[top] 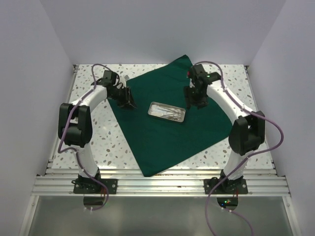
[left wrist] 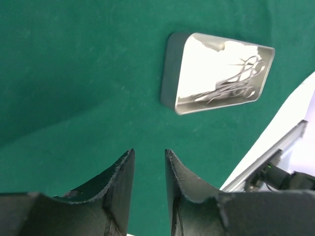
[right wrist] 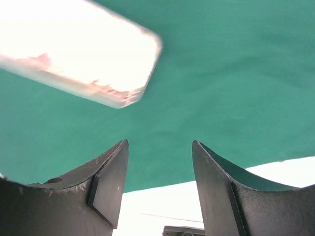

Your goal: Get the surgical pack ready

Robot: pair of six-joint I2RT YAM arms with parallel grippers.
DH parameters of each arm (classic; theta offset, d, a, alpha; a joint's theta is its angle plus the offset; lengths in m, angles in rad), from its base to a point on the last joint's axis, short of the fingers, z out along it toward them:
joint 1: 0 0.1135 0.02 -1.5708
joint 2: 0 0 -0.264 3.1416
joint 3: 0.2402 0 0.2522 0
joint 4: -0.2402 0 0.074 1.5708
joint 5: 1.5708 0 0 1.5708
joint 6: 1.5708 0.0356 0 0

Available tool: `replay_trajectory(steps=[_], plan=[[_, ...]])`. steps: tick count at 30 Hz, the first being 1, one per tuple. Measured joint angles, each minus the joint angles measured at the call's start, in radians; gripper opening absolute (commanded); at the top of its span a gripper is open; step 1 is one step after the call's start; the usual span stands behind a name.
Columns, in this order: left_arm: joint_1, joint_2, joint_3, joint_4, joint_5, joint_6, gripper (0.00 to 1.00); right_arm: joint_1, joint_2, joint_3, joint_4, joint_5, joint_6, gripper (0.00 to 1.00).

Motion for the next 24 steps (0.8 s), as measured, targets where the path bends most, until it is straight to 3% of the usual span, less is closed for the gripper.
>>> replay_trajectory(steps=[5,10,15,24], plan=[[0.038,-0.085,-0.055,-0.005,-0.122,-0.021,0.35,0.288,-0.051,-0.001,0.002,-0.047,-0.084,0.61],[0.188,-0.164,-0.076,0.002,-0.242,-0.082,0.34,0.565,-0.036,-0.047,0.018,-0.117,-0.134,0.74],[0.286,-0.214,-0.124,0.023,-0.314,-0.103,0.35,0.7,0.016,-0.065,0.037,-0.189,-0.162,0.74],[0.321,-0.309,-0.304,0.027,-0.324,-0.12,0.36,0.859,0.127,-0.079,0.051,-0.188,-0.205,0.73]])
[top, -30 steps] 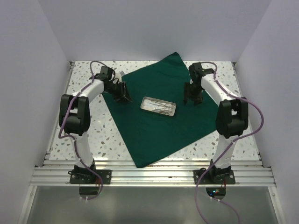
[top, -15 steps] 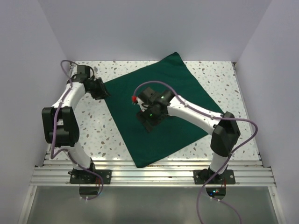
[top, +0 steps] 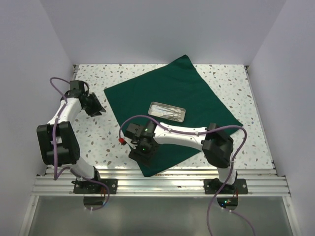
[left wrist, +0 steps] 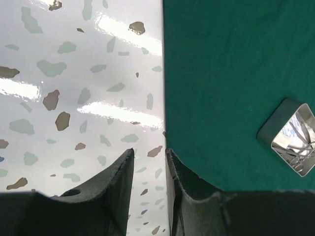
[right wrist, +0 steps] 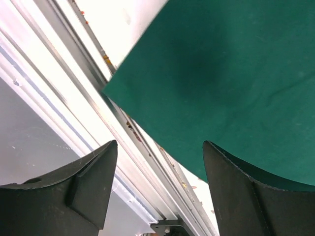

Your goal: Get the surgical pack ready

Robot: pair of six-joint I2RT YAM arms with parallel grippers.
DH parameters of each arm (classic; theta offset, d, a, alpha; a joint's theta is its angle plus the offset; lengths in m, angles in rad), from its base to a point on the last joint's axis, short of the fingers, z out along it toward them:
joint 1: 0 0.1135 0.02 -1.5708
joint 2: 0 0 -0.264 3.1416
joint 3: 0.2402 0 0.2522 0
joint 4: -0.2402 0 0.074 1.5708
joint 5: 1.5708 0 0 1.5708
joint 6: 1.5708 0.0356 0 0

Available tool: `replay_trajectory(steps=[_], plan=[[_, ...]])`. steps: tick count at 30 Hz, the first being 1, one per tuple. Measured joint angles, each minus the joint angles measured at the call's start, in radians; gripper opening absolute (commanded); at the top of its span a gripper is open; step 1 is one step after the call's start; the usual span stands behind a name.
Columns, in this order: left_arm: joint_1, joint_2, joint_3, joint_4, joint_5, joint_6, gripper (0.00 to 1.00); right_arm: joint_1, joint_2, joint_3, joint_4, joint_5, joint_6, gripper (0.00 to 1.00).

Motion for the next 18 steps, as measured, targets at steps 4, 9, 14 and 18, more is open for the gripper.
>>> replay_trajectory(steps=[4,9,14,18], plan=[[0.0,-0.029,-0.006,0.001,0.0,0.0,0.36,0.037,0.005,-0.004,0.011,0.019,0.0,0.67],[0.002,-0.037,-0.006,0.001,0.004,0.0,0.36,0.087,0.021,-0.045,0.049,0.066,0.017,0.58],[0.005,-0.037,-0.006,0.001,0.022,0.0,0.36,0.12,0.04,-0.084,0.07,0.09,0.043,0.55],[0.005,-0.037,-0.007,0.0,0.028,0.0,0.36,0.136,0.046,-0.105,0.09,0.098,0.06,0.48]])
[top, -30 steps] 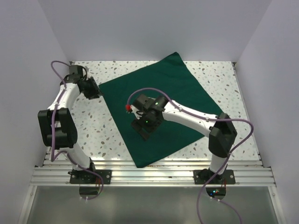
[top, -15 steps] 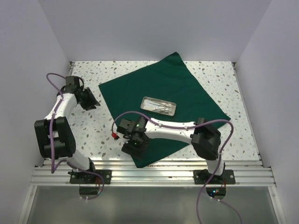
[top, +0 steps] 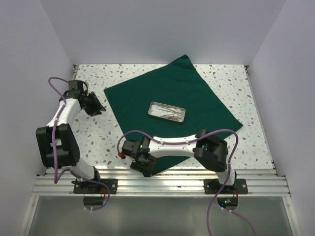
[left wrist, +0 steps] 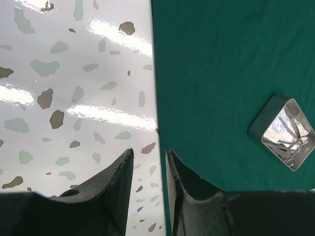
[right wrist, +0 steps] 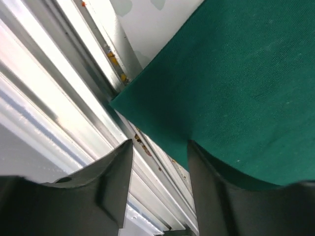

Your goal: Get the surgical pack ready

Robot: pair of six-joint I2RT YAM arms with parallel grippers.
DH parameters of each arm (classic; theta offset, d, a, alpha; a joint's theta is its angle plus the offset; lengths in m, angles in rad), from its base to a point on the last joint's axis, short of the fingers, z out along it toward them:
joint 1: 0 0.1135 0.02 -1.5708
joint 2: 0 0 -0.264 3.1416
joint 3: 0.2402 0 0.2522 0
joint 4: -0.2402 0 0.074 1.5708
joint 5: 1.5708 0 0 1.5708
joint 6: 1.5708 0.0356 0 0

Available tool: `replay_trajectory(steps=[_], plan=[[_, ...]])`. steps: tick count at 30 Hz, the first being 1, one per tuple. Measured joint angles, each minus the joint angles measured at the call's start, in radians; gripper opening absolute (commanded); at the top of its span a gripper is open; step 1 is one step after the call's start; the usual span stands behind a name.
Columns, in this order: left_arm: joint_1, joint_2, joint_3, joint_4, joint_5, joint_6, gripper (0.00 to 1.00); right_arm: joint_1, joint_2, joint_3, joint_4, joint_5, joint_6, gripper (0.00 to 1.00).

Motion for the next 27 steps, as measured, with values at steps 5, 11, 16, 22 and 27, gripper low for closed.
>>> replay_trajectory(steps=[5,11,16,22,27], plan=[[0.0,0.0,-0.005,0.0,0.009,0.0,0.37,0.008,0.008,-0.016,0.022,0.04,0.035,0.38],[0.0,0.0,-0.016,0.0,0.02,0.0,0.36,0.008,0.009,-0.032,0.043,0.092,0.089,0.1],[0.0,-0.002,-0.016,0.001,0.026,-0.007,0.36,-0.001,-0.001,-0.042,0.047,0.122,0.132,0.0],[0.0,-0.004,-0.016,0.003,0.033,-0.007,0.37,-0.087,-0.082,-0.086,0.054,0.142,0.158,0.0],[0.0,-0.004,-0.016,0.003,0.04,-0.007,0.37,-0.261,-0.15,-0.051,0.02,0.182,0.142,0.0]])
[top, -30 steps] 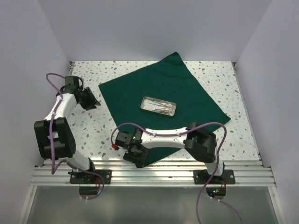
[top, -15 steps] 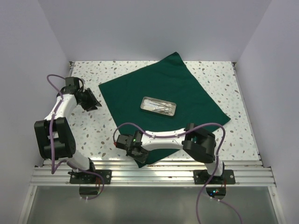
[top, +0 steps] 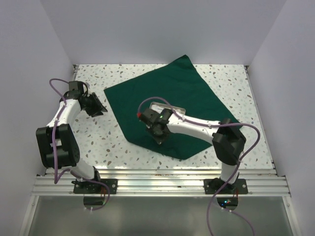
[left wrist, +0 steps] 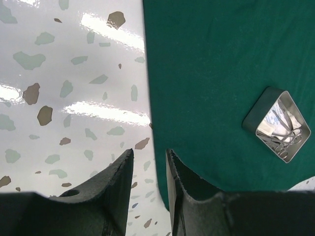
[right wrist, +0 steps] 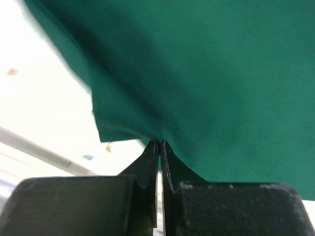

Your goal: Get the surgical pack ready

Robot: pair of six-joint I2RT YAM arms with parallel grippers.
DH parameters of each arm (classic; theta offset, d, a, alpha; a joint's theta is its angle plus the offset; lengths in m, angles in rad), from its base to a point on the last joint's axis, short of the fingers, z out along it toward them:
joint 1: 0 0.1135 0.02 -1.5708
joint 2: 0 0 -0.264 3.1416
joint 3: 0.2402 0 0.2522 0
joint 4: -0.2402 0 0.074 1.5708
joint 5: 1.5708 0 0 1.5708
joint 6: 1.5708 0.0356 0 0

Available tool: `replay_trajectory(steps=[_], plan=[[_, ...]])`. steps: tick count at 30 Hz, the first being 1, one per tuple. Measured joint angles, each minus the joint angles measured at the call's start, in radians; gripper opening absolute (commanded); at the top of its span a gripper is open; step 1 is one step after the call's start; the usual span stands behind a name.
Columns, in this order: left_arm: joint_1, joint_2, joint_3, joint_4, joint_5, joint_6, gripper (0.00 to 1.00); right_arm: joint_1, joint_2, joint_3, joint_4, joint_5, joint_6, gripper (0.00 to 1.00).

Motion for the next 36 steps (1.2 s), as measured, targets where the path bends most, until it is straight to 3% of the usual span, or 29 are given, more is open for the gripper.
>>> replay_trajectory(steps=[8,22,36], plan=[[0.0,0.001,0.012,-0.002,0.047,0.0,0.37,-0.234,0.024,0.22,-0.037,0.048,-0.096,0.0],[0.0,0.081,0.093,-0.007,0.078,0.0,0.37,-0.485,0.311,0.658,-0.102,0.064,-0.148,0.0],[0.0,0.104,0.1,-0.024,0.109,0.001,0.36,-0.545,0.478,0.869,-0.117,0.068,-0.126,0.0]])
